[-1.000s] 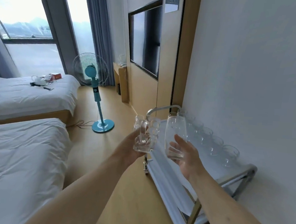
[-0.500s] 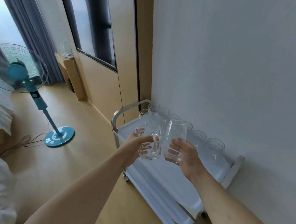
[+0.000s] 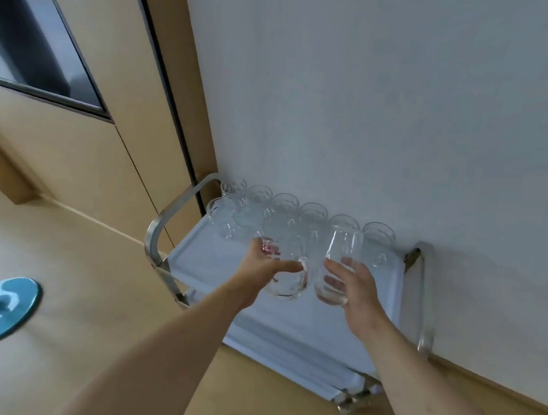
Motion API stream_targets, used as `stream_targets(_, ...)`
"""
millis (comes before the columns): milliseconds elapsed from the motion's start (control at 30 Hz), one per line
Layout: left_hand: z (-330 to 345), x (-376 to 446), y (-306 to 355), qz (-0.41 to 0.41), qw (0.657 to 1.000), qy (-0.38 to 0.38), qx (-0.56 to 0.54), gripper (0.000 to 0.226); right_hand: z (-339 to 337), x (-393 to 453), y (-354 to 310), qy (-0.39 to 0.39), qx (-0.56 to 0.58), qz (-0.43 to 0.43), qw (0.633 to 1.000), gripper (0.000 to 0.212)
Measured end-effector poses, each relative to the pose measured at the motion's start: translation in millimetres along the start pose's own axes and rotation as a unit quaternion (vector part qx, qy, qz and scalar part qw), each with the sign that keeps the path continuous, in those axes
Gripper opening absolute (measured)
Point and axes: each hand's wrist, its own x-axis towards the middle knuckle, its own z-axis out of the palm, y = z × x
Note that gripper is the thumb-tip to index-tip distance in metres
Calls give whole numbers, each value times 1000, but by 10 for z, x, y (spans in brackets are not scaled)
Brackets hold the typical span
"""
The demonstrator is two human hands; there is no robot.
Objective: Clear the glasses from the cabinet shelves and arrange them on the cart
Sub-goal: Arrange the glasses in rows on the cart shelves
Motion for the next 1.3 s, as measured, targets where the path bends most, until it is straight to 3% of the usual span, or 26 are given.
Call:
stream_targets(133,94,297,-127,16,996,-12,86,117,-57,118,84,57,-34,-30,997,71)
stream_targets(400,523,960,-339,83,959,-10,269,111,-217,647,166,103,-124,-50,986,74)
stream_targets(567,672,1306,-424,64,950,-21,306,130,-376,962,227,92,-173,-53,979,72)
stream_targets(900,701,1674,-528,97,884,-34,456,114,-437,1182,353,108,-232,-29,966,80)
stream_targets(1100,640,1779,-510,151,784,0,602,116,-359,1214,406,124,-238,-13,963,81)
stream_targets(1300,629,1919,-544,150,767,-2,623,113,-320,1195,451,134,-239,-1,962,81)
